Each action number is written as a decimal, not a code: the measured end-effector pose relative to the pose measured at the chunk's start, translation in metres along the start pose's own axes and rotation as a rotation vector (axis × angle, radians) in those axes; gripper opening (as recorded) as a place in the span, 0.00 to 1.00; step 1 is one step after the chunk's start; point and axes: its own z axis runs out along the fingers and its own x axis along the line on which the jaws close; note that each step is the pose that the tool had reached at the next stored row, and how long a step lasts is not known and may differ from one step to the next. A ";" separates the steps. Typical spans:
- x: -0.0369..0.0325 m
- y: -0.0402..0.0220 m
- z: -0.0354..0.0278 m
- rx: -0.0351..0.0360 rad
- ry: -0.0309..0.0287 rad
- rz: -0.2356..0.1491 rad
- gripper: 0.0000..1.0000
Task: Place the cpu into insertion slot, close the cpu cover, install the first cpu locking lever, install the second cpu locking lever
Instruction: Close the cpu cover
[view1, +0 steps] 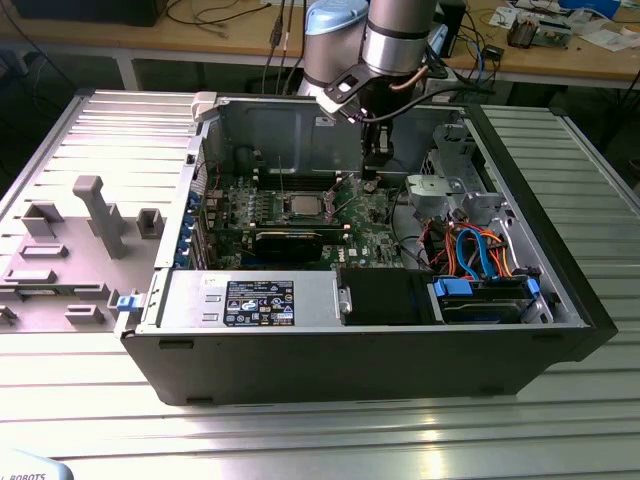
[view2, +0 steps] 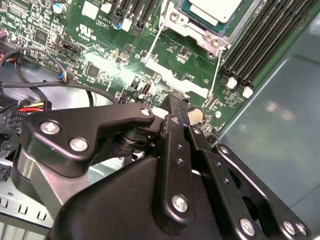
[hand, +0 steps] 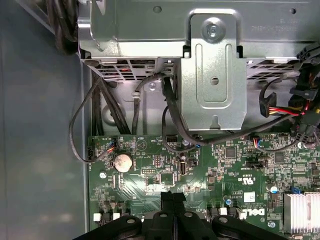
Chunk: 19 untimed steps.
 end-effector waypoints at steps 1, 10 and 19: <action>0.0001 0.0005 0.0016 0.0000 -0.0005 0.000 0.11; 0.0008 0.0014 0.0181 -0.0032 -0.0008 0.000 0.11; 0.0009 -0.0016 0.0211 -0.0166 -0.0005 0.001 0.11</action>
